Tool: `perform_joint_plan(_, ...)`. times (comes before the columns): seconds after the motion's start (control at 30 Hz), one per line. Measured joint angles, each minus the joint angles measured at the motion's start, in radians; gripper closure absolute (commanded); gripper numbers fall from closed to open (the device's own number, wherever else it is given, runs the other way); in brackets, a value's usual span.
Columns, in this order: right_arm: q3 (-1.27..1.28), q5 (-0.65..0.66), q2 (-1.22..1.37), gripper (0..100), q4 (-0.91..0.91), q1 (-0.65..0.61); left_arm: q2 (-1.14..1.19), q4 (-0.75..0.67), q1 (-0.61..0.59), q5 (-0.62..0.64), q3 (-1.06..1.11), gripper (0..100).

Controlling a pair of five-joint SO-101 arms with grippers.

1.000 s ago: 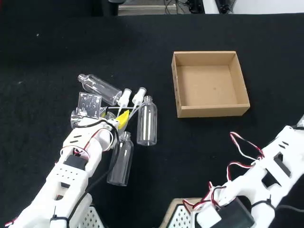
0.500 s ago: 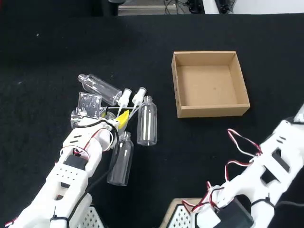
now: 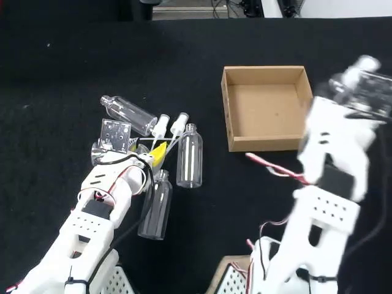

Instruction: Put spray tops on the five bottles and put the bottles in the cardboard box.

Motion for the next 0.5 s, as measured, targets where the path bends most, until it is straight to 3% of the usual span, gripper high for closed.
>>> perform_joint_plan(0.17,0.071,-0.017,0.15,98.7,-0.304,-0.153,0.0,0.0,0.0,0.0,0.0,76)
perform_joint_plan(0.33,0.086,-0.017,0.404,98.7,-0.603,-0.195,0.0,0.0,0.0,0.0,0.0,76)
perform_joint_plan(0.5,0.064,-0.018,0.652,98.7,-0.704,-0.199,0.0,0.0,0.0,0.0,0.0,76)
